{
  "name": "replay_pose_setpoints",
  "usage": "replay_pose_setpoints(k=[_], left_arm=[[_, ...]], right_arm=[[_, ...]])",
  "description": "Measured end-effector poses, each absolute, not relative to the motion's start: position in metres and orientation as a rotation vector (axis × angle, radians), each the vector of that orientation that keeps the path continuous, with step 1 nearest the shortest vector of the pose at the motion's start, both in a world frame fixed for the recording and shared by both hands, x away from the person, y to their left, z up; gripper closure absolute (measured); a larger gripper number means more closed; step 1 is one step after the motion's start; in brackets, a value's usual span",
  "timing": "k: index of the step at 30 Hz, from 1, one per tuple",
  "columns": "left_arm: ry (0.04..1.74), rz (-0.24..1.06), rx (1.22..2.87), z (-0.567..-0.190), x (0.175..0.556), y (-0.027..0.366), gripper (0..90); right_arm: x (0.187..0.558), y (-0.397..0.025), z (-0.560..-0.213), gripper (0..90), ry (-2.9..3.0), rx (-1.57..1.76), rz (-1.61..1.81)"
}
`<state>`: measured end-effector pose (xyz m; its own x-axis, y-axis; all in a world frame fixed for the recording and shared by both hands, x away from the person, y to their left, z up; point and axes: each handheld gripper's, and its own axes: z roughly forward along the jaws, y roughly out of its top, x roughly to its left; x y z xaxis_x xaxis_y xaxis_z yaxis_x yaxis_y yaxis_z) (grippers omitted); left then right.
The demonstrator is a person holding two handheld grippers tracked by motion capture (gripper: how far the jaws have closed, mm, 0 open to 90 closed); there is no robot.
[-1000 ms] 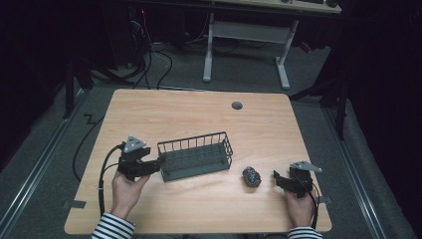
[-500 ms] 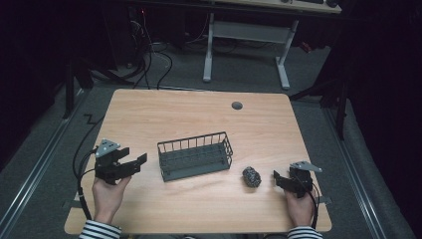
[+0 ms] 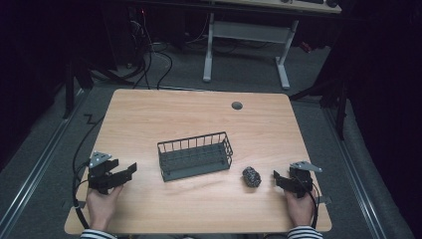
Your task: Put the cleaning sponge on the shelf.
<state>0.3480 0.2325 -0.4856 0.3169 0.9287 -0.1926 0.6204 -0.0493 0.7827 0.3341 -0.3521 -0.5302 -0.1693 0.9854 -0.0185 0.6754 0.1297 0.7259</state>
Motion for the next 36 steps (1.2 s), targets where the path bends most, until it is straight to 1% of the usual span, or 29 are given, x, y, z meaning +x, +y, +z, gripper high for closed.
replay_pose_setpoints(k=[6,13,25,36], left_arm=[[1.433,0.482,1.774,-0.504,0.353,0.234,26.6],[1.451,0.513,1.799,-0.516,0.357,0.232,26.1],[1.474,0.59,1.854,-0.526,0.365,0.229,25.7],[1.483,0.626,1.883,-0.531,0.369,0.227,25.4]], right_arm=[[0.334,-0.352,-0.53,31.5,1.908,1.594,0.803],[0.334,-0.352,-0.53,31.5,1.909,1.595,0.801],[0.334,-0.352,-0.53,31.6,1.91,1.595,0.802],[0.334,-0.352,-0.53,31.1,1.918,1.588,0.805]])
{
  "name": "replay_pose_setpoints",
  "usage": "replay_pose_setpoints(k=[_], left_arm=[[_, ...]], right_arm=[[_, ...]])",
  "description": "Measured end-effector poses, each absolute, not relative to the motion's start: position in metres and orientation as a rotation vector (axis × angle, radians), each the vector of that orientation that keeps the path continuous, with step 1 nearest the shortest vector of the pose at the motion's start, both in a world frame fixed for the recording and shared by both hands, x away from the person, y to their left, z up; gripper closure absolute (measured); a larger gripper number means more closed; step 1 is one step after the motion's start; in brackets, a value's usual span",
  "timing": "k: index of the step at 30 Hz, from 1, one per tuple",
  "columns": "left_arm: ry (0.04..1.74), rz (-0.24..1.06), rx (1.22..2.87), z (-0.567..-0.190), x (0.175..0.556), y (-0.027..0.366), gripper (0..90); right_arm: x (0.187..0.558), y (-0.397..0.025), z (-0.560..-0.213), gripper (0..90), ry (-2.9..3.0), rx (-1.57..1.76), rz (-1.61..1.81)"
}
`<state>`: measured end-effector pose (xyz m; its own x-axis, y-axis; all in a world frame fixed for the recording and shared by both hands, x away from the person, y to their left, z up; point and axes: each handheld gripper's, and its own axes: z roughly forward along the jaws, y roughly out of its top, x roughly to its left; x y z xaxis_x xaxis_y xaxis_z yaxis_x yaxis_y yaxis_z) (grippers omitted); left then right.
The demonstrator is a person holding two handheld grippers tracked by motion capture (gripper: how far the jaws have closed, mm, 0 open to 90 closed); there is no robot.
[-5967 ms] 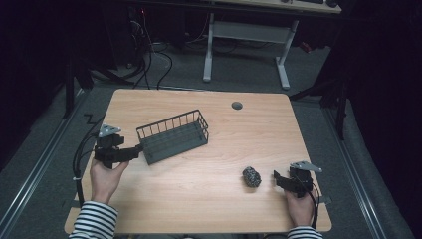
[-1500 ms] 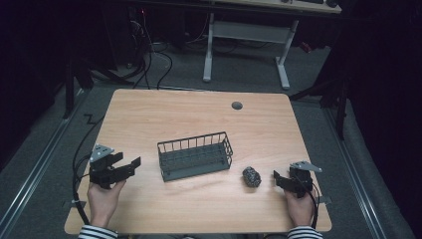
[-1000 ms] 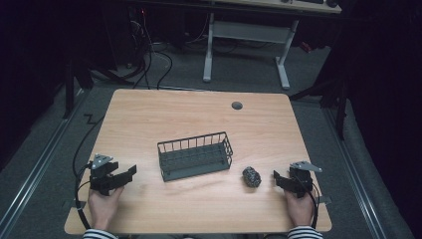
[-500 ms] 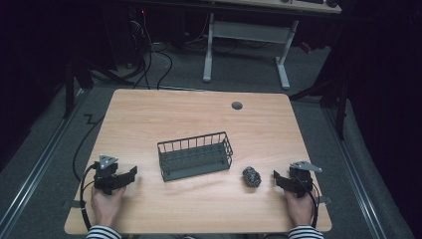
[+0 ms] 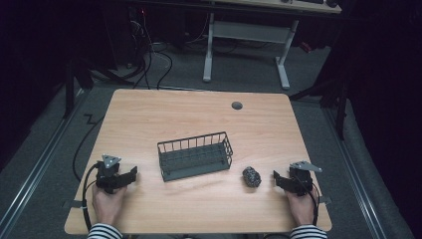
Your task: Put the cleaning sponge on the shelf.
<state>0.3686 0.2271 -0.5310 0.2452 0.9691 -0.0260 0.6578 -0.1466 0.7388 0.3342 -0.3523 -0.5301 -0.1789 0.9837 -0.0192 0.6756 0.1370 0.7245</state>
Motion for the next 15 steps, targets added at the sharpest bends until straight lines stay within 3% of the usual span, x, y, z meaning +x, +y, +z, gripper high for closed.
replay_pose_setpoints(k=[15], left_arm=[[1.493,0.639,1.886,-0.537,0.368,0.229,24.2]], right_arm=[[0.322,-0.349,-0.523,29.2,1.962,1.569,0.851]])
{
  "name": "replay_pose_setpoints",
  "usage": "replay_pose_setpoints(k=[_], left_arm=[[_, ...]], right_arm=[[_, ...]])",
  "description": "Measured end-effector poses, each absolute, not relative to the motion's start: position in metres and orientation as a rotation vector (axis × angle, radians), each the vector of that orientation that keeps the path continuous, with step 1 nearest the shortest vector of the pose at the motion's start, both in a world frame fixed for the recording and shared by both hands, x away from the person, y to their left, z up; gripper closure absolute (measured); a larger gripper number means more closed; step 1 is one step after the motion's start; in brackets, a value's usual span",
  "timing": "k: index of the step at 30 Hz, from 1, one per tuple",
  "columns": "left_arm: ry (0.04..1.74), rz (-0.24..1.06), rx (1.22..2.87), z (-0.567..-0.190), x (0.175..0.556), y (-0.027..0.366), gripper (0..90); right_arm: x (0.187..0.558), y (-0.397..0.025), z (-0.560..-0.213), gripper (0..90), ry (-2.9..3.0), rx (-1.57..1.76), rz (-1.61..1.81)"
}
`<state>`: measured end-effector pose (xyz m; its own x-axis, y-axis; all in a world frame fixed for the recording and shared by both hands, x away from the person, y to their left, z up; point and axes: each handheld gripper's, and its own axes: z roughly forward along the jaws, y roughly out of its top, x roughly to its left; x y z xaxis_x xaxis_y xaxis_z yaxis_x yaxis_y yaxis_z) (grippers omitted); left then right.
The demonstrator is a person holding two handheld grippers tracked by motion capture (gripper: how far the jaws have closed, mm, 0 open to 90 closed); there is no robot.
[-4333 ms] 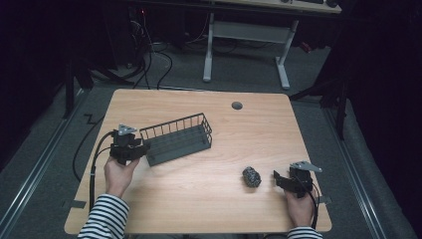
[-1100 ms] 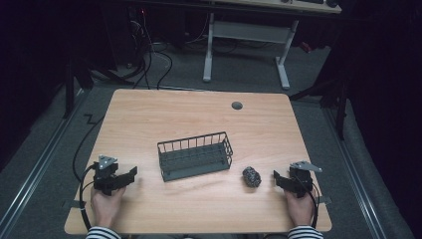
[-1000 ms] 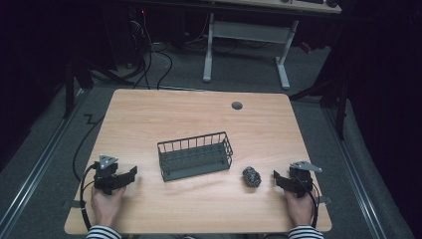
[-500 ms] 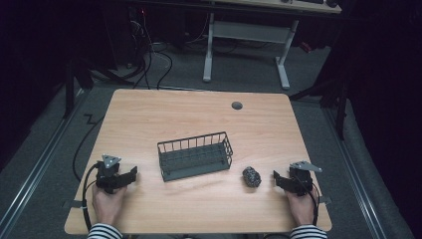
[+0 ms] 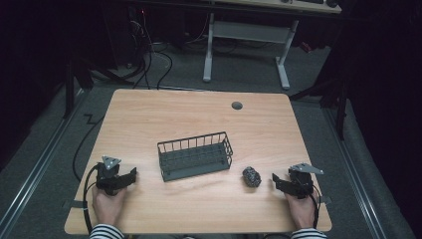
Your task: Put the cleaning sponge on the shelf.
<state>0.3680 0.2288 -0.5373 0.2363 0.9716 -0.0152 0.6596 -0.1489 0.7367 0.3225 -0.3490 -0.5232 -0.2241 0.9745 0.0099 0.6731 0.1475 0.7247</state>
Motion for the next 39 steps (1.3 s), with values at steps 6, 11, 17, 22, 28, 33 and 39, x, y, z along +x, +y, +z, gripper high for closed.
replay_pose_setpoints(k=[6,11,17,22,28,33,39], left_arm=[[1.491,0.637,1.891,-0.537,0.368,0.229,23.1],[1.491,0.636,1.891,-0.537,0.368,0.229,23.1],[1.491,0.636,1.891,-0.537,0.368,0.229,23.1],[1.491,0.636,1.89,-0.537,0.368,0.229,23.1],[1.491,0.636,1.89,-0.537,0.368,0.229,23.1],[1.492,0.635,1.887,-0.537,0.368,0.229,23.2],[1.491,0.633,1.886,-0.537,0.368,0.229,23.2]], right_arm=[[0.307,-0.344,-0.512,29.3,2.003,1.501,0.884],[0.292,-0.338,-0.507,29.1,2.046,1.46,0.934],[0.282,-0.318,-0.497,27.9,2.116,1.365,0.97],[0.288,-0.296,-0.492,25.4,2.185,1.314,0.994],[0.308,-0.276,-0.494,23.7,2.234,1.279,0.983],[0.325,-0.265,-0.499,23.5,2.272,1.285,0.923],[0.332,-0.259,-0.506,30.5,2.312,1.299,0.862]])
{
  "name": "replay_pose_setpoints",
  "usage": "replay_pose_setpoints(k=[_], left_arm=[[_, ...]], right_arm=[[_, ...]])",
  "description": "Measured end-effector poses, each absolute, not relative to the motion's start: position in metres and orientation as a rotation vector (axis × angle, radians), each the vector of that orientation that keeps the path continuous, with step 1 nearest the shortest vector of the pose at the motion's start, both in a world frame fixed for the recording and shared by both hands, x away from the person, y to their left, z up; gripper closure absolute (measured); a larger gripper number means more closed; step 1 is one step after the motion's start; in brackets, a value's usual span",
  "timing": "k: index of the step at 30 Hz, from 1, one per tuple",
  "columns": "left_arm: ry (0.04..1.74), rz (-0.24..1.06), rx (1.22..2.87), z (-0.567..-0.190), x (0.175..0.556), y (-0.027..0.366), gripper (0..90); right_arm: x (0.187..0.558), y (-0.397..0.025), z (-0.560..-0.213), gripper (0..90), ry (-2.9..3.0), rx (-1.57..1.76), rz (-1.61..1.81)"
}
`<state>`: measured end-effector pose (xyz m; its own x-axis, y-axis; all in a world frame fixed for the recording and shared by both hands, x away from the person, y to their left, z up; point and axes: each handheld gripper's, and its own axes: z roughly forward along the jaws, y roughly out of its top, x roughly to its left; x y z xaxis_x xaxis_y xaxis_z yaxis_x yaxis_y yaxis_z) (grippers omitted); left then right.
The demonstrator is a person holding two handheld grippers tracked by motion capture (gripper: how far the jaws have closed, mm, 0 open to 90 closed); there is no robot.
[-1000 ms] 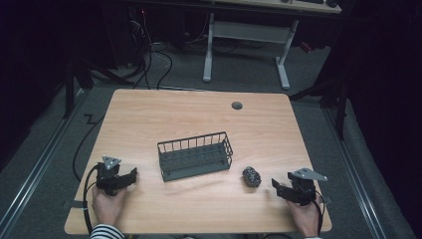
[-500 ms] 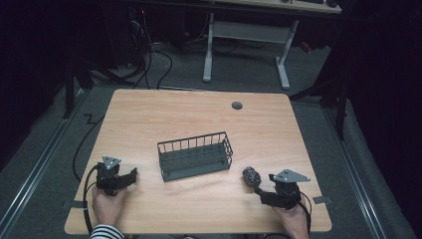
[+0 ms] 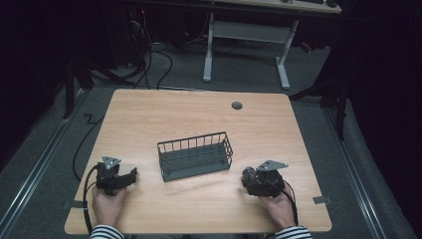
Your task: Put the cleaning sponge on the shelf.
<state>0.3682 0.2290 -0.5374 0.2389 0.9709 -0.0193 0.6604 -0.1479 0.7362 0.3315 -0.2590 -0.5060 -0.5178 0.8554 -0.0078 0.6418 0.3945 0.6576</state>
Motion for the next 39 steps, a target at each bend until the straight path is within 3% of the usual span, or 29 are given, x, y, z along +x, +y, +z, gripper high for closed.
replay_pose_setpoints(k=[9,39], left_arm=[[1.492,0.635,1.887,-0.537,0.368,0.229,23.2],[1.493,0.644,1.887,-0.537,0.368,0.227,23.6]], right_arm=[[0.331,-0.26,-0.506,40.4,2.31,1.29,0.876],[0.335,-0.258,-0.454,41.1,2.285,1.199,1.159]])
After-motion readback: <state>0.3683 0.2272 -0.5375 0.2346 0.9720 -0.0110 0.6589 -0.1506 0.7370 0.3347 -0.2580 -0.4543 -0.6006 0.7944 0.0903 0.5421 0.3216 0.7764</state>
